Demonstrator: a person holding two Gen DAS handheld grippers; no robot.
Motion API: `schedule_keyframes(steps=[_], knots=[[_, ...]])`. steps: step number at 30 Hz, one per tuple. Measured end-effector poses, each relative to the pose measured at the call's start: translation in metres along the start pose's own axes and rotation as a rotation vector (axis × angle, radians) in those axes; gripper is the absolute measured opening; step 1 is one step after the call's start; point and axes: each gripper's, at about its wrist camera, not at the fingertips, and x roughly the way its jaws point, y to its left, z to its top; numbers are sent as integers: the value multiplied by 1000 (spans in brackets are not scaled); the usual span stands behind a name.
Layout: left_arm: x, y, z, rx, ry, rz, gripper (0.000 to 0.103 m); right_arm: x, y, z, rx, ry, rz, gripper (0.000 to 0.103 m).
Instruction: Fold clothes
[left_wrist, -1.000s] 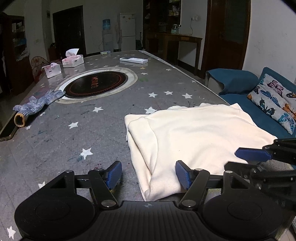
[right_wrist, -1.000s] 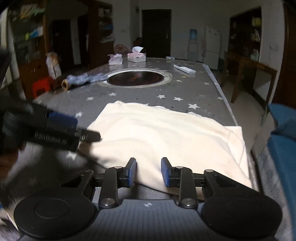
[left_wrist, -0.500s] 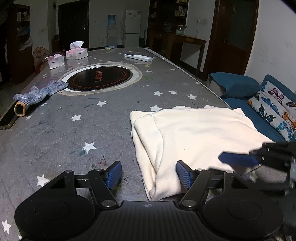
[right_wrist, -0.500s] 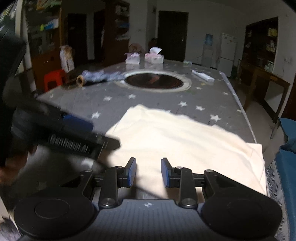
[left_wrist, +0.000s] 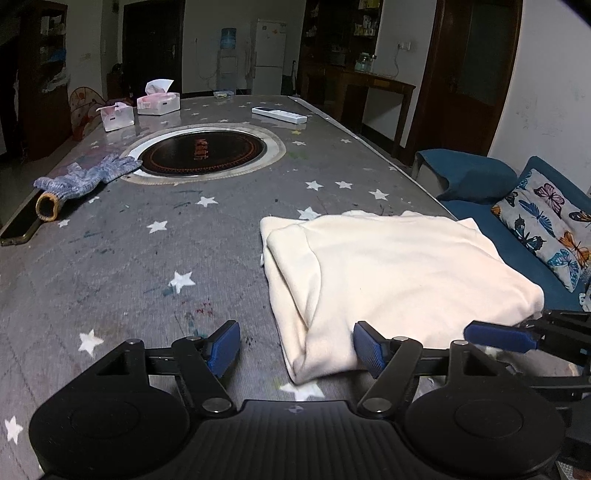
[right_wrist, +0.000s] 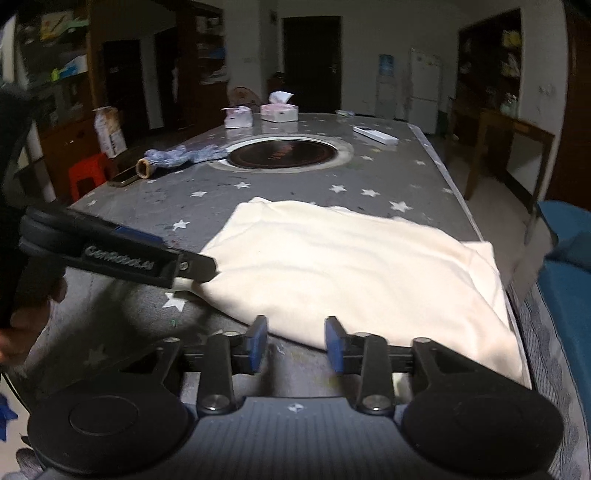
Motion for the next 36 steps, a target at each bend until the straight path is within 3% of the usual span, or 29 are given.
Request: schedule_keyframes(steps=[11, 14, 20, 23, 36], knots=[[-15, -14, -15, 13, 1, -17, 85, -14, -5, -8, 67, 1, -49, 51], [-19, -18, -18, 20, -2, -12, 88, -17, -6, -12, 81, 1, -62, 60], [-24, -27, -26, 37, -2, -7, 94, -22, -10, -20, 121, 5, -80, 67], [-27, -31, -28, 51, -5, -1, 97, -25, -10, -25, 130, 8, -91, 76], [-43, -41, -37, 63, -33, 8, 103, -37, -10, -36, 152, -6, -129, 86]])
